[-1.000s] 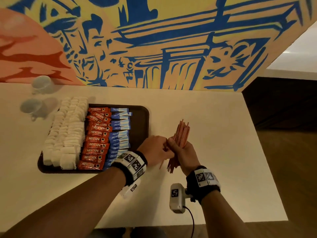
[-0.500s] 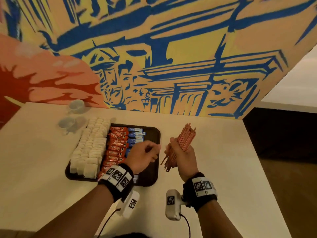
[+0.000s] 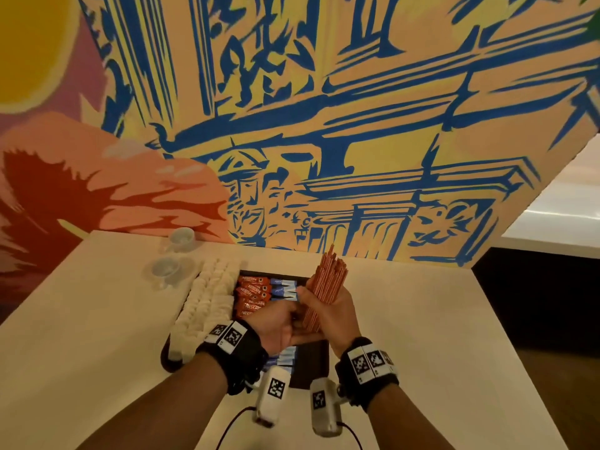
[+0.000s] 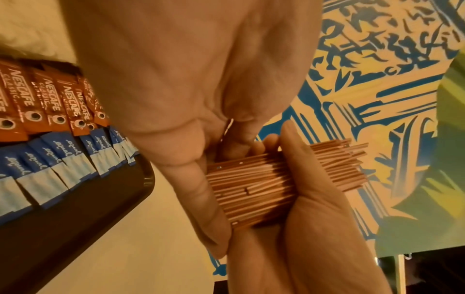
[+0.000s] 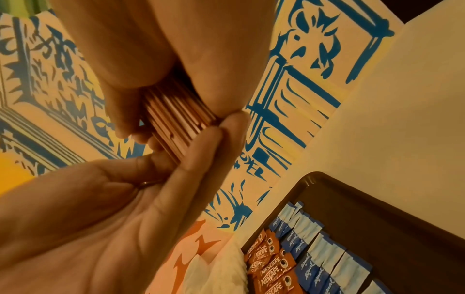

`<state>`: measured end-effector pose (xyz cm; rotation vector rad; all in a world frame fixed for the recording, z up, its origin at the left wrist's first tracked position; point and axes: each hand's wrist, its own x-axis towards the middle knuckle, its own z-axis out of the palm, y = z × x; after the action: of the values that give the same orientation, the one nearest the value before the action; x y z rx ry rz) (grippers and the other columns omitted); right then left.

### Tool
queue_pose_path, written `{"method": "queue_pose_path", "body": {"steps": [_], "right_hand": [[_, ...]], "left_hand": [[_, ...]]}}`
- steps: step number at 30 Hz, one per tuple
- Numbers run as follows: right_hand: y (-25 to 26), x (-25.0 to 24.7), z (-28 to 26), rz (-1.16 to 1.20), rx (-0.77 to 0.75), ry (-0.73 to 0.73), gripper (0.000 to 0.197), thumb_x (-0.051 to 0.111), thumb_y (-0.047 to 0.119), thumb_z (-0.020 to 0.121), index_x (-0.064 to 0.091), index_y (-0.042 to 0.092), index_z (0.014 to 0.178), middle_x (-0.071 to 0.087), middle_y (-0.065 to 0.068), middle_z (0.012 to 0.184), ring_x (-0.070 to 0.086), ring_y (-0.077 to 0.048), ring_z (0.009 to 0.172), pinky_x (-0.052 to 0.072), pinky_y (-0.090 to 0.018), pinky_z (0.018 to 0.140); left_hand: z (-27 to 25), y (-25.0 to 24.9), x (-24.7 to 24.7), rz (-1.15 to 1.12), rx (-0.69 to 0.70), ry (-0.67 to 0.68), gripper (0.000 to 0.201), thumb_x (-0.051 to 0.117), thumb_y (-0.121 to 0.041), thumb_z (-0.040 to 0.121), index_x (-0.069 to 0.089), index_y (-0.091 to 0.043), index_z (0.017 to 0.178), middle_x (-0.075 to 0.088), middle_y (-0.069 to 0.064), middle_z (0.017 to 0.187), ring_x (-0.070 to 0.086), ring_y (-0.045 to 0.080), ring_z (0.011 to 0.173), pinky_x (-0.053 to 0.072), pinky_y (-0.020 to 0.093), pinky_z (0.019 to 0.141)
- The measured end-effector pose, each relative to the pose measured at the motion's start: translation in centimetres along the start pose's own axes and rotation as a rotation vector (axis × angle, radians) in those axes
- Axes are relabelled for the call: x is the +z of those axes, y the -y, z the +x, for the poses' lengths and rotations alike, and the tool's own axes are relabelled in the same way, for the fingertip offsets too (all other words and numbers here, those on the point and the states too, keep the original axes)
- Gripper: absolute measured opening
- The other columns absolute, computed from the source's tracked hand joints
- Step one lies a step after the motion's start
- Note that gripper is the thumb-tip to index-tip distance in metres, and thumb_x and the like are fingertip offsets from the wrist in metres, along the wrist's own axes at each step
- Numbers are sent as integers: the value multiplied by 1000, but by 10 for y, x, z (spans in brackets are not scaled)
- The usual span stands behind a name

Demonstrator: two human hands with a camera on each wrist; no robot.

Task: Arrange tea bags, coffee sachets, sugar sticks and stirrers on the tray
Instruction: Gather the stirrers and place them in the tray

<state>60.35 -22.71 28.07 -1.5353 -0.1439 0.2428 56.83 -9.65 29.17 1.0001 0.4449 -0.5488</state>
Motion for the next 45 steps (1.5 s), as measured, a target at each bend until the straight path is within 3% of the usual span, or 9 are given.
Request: {"method": "queue_pose_path", "body": {"steps": [4,14,18,20,22,26,30,40,45], "right_hand": [[3,23,-8,-4,-17,-42,22,80,23,86,69,17,105,75,-3,97,72,-16,92,58,-29,82],[4,67,-26,-16,-4,-141,23,79,30,87,70,9,85,74,-3,76,72,-18,76,58,-34,79],[1,76,-32,-20,24,-165,26,73,33,92,64,17,74,67,9,63,64,-4,63,52,-21,64],[-4,74,-35,-43,32,-153,24,72,32,93,67,15,77,70,8,67,66,-5,64,51,-17,62],[-8,71,-39,-86,40,-116,22,71,28,94,67,13,79,70,5,64,65,-7,60,50,-17,60],[-13,71,-40,-187,35,-56,20,68,21,96,63,19,77,64,4,58,59,-9,54,49,-21,56],[-19,66,-34,-176,21,-37,16,63,9,98,63,13,82,65,4,62,59,-4,55,47,-17,53],[-29,36,-6,-226,85,63,21,60,11,98,60,15,78,64,7,56,58,-4,51,48,-17,54],[-41,22,4,-230,117,90,14,63,21,99,65,13,87,69,0,72,63,-4,61,51,-19,60]], "left_hand": [[-11,-2,-19,3,-4,25,36,39,-6,103,57,-5,134,67,19,126,66,32,117,59,39,87],[-32,-4,-59,38,-31,78,36,37,-6,102,61,-1,129,68,25,121,67,34,113,58,42,88],[-30,-8,-72,256,-57,-13,34,42,-5,100,61,5,126,66,28,120,66,37,108,60,44,85],[-30,-20,-78,516,67,-95,38,46,-22,103,60,4,128,67,19,114,63,32,106,54,44,95],[-35,-34,-77,856,314,-121,46,41,-35,106,53,-8,141,58,3,136,54,20,124,40,32,105],[-53,-51,-60,1215,733,4,53,37,-31,108,21,-28,159,25,-16,158,25,-2,142,21,20,117],[-43,-50,-61,1588,759,154,54,35,-29,108,18,-24,160,15,-9,166,17,4,150,15,23,123],[-8,-45,-46,1612,801,109,57,33,-24,109,9,-23,161,9,-9,166,2,-4,149,-1,7,115],[8,-37,-44,1594,767,107,56,34,-25,108,14,-24,160,15,-10,165,10,0,150,6,11,119]]}}
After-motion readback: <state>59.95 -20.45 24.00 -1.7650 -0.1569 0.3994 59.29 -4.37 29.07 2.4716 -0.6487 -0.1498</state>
